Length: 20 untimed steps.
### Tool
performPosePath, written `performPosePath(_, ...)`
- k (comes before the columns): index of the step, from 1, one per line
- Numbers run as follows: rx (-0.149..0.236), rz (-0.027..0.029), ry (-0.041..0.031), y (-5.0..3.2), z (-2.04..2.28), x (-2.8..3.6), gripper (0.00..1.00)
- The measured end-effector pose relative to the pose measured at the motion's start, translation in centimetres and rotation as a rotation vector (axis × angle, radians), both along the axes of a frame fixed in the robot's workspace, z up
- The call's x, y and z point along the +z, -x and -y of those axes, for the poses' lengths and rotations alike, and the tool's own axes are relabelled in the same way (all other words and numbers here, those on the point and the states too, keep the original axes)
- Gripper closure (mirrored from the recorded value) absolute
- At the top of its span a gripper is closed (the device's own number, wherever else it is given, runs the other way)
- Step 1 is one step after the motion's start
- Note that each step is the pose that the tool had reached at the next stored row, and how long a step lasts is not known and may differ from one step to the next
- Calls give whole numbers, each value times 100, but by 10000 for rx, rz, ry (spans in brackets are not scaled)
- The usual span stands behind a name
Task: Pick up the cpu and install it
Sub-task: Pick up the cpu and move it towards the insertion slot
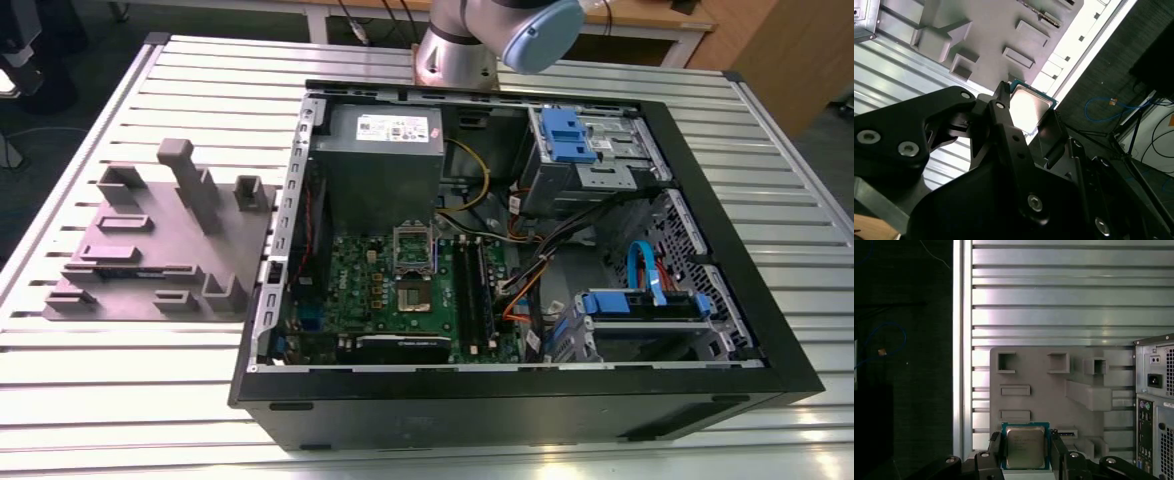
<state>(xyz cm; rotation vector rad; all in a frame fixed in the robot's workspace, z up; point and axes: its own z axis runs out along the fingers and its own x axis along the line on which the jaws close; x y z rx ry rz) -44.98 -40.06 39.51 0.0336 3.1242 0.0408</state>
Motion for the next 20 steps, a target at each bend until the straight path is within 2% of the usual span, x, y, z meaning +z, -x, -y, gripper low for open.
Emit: performPosePath(20,2,1,-4,-74,2,-2,53)
